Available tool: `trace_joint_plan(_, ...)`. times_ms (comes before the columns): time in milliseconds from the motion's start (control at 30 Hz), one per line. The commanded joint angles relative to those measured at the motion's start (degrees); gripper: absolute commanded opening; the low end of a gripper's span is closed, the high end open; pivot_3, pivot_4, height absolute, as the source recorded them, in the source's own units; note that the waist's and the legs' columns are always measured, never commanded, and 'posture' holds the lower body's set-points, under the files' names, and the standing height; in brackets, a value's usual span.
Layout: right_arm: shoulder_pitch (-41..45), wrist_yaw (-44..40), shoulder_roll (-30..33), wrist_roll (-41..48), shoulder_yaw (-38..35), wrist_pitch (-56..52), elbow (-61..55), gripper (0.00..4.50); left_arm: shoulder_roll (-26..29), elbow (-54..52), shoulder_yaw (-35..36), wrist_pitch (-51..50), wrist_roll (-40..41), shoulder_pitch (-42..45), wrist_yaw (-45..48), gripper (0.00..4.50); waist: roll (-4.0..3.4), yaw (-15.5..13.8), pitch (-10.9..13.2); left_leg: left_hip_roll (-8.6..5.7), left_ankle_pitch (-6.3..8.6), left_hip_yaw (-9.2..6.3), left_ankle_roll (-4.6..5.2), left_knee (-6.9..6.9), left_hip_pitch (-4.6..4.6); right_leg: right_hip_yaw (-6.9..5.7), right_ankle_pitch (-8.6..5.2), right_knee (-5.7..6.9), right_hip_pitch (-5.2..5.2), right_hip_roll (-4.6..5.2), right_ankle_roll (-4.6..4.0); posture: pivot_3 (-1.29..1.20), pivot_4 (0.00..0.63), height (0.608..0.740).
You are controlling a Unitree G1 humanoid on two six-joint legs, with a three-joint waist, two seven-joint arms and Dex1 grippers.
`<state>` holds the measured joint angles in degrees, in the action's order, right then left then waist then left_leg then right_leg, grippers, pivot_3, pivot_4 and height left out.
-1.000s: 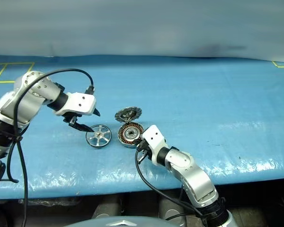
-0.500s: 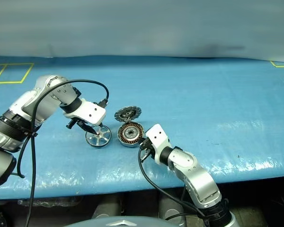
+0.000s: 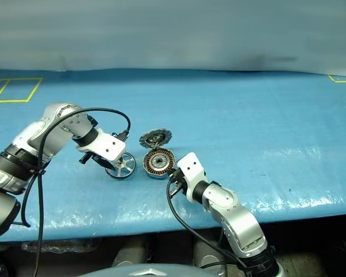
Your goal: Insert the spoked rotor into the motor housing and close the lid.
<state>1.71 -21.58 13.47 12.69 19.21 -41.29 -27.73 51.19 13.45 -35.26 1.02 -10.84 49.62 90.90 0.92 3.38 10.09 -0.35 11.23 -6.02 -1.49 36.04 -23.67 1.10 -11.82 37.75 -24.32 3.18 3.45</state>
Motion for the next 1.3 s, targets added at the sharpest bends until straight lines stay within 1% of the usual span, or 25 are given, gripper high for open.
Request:
trace_joint_plan(33, -0.2, 0.6, -0.8, 0.4, -0.5, 1.5, -2.3, 0.00, -1.0, 0.3, 3.3, 0.1, 0.7, 0.2, -0.3, 1.58, 0.00, 0.0, 0.0, 0.00, -0.01, -0.01, 0.02, 0.00, 0.00, 0.00, -0.02, 0.03, -0.01, -0.01, -0.04, 0.00, 0.150, 0.740)
trace_joint_plan(67, -0.2, 0.7, -0.9, 0.4, -0.5, 1.6, -2.2, 0.00, -1.2, 0.4, 3.6, 0.2, 0.8, 0.2, -0.2, 1.58, 0.00, 0.0, 0.0, 0.00, -0.02, -0.02, 0.03, 0.00, 0.00, -0.01, -0.07, 0.05, -0.01, -0.01, -0.12, 0.00, 0.150, 0.740)
trace_joint_plan(100, -0.2, 0.7, -0.9, 0.4, -0.6, 1.6, -2.2, 0.00, -1.4, 0.6, 3.9, 0.4, 0.6, 0.2, -0.3, 1.95, 0.00, 0.0, 0.0, 0.00, -0.03, -0.02, 0.05, 0.00, 0.01, 0.00, -0.08, 0.06, -0.01, -0.01, -0.14, 0.00, 0.150, 0.740)
trace_joint_plan(133, -0.2, 0.7, -0.9, 0.4, -0.6, 1.7, -2.2, 0.00, -1.5, 0.8, 4.0, 0.8, 0.3, 0.3, -0.4, 2.13, 0.00, 0.1, 0.0, 0.00, -0.03, -0.02, 0.05, 0.00, 0.02, 0.00, -0.08, 0.07, -0.01, -0.01, -0.14, 0.00, 0.150, 0.740)
trace_joint_plan(333, 0.0, 0.7, -0.9, 0.5, -1.0, 1.8, -2.0, 0.00, -2.0, 1.6, 4.0, 1.9, -0.7, 0.8, -0.2, 4.08, 0.00, 0.1, 0.0, 0.00, -0.04, -0.03, 0.06, 0.00, 0.01, 0.00, -0.01, 0.08, -0.01, -0.02, -0.02, 0.00, 0.150, 0.740)
trace_joint_plan(900, -0.9, 1.4, -1.1, 0.5, -1.4, 1.9, -2.4, 0.00, -5.2, 8.8, 2.5, 8.0, -5.6, 3.0, 1.5, 4.08, 0.00, 0.1, 0.0, 0.00, -0.04, -0.03, 0.06, 0.00, 0.02, 0.00, 0.03, 0.09, -0.01, -0.03, 0.04, 0.00, 0.150, 0.740)
trace_joint_plan(1300, -1.6, 2.3, -1.3, 0.6, -1.6, 1.8, -2.9, 0.00, -6.3, 11.2, 1.8, 9.2, -6.4, 3.2, 1.6, 4.08, 0.00, 0.1, 0.0, 0.00, -0.04, -0.04, 0.06, 0.03, 0.01, 0.01, 0.03, 0.10, 0.00, -0.03, 0.05, 0.00, 0.150, 0.740)
